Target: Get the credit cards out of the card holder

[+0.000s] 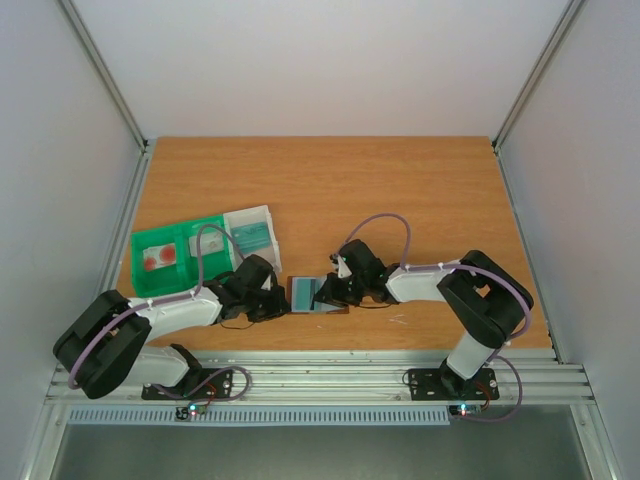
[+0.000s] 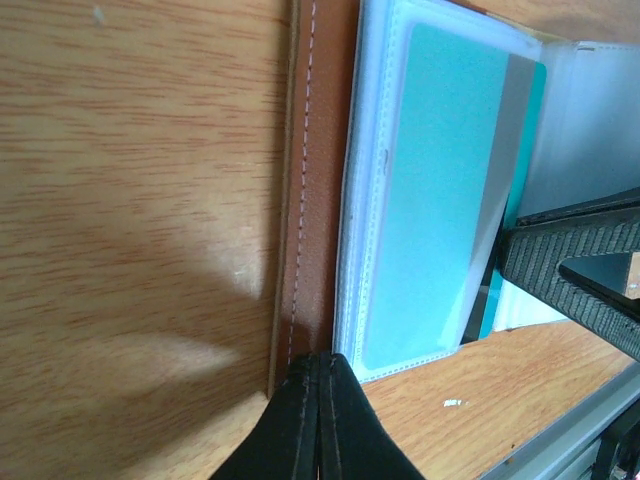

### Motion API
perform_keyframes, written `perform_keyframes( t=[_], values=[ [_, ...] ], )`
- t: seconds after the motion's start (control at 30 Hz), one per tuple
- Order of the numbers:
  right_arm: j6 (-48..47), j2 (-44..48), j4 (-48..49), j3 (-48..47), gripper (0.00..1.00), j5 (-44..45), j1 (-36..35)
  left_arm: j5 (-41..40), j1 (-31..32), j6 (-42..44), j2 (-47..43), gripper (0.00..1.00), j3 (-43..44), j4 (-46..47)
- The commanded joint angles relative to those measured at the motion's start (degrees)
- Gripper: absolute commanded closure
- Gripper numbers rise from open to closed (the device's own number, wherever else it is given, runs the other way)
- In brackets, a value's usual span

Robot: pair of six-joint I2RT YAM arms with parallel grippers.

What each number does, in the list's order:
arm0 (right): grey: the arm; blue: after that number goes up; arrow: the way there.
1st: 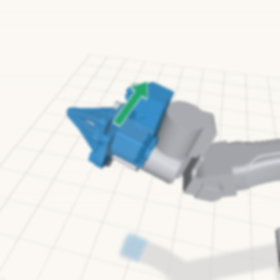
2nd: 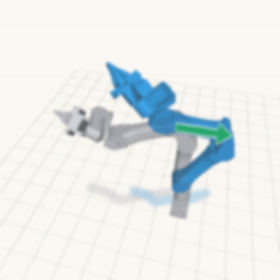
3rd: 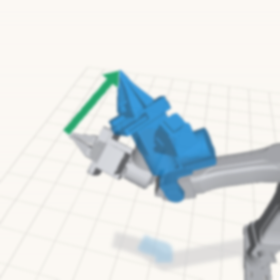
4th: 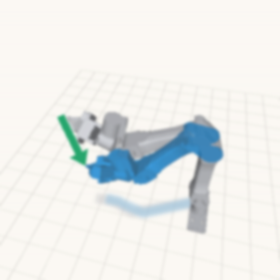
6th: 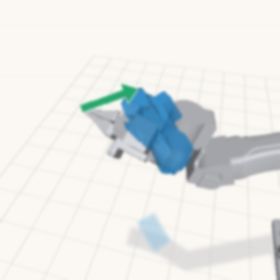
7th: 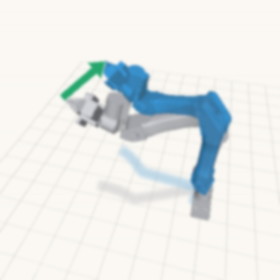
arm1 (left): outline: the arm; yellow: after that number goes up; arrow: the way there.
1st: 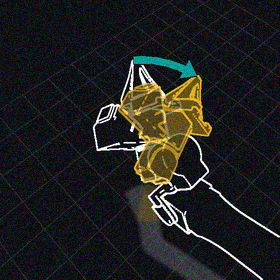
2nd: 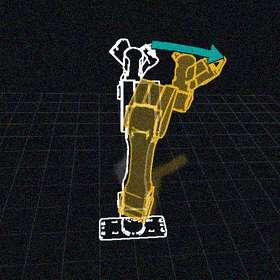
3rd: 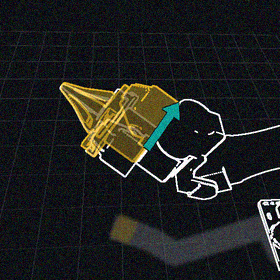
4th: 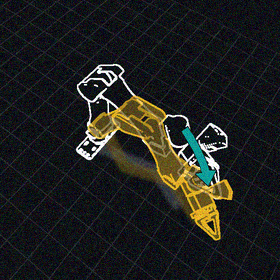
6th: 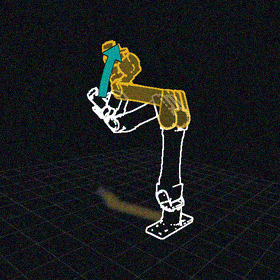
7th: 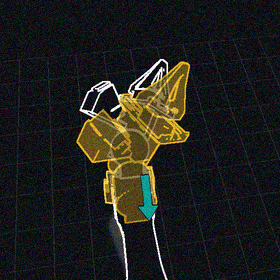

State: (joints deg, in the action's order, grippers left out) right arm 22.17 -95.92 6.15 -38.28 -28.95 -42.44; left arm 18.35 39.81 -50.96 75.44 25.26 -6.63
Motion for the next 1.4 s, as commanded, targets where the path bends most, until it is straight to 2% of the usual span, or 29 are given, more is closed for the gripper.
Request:
perform_keyframes(
  t=[0.0, 0.2, 0.33, 0.73, 1.13, 1.37],
  values=[
    [1.2, -1.4, 1.7, -0.2, 0.93, -1.2, 0.2, -1.0, -0.3, 0.1, -0.5, 0.98, -0.6, 0.6],
    [1.4, -2.9, 1.9, -0.4, 0.89, -0.9, 0.2, -0.7, -0.3, 0.0, -0.5, 0.98, -0.6, 1.1],
    [1.5, -2.7, 2.5, -0.1, 0.98, -1.1, 0.2, -0.5, -0.3, -0.2, -0.1, 0.98, -0.5, 1.3],
    [-1.2, -0.1, 3.6, 1.2, 0.99, -4.7, 0.5, -1.1, -0.2, -2.9, -9.2, 0.92, 1.6, -4.0],
    [-2.8, 0.1, 2.6, 1.0, 0.99, -7.6, 0.5, 1.9, -0.2, -1.6, 0.7, 0.94, 1.6, 3.7],
    [-4.4, 1.5, -1.4, 0.7, 0.99, -6.0, 0.6, -0.3, -0.3, -1.1, 2.3, 0.94, 0.5, 2.4]
  ],
)
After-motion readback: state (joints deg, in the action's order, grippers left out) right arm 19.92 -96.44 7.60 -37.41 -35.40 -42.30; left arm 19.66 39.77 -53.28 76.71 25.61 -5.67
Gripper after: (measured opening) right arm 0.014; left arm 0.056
